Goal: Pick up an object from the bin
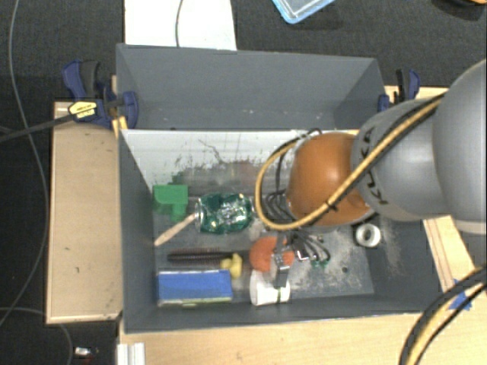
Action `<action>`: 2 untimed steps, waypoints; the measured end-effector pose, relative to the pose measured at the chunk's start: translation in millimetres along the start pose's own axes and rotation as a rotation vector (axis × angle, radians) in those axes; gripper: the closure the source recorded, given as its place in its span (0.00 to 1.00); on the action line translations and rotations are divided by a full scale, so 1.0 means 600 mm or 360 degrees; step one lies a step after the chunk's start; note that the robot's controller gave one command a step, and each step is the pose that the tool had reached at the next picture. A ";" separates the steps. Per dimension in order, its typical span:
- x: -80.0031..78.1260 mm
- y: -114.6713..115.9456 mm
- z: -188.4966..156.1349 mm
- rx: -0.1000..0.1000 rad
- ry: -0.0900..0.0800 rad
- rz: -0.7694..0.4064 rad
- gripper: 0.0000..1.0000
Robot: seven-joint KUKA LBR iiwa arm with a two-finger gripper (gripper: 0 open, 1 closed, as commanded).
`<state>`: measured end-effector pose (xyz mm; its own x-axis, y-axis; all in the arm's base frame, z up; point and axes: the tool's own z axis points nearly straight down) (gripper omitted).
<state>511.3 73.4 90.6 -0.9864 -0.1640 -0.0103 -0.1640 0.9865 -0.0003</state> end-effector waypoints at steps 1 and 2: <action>0.005 -0.023 0.011 -0.0003 -0.0002 0.0276 0.00; 0.004 -0.044 0.017 -0.0002 -0.0013 -0.0085 0.00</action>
Offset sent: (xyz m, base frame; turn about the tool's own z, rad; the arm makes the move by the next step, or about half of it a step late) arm 0.0004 -0.0483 -0.0206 0.2813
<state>513.5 46.8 80.4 -0.9761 -0.2166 -0.0188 -0.2167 0.9762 0.0000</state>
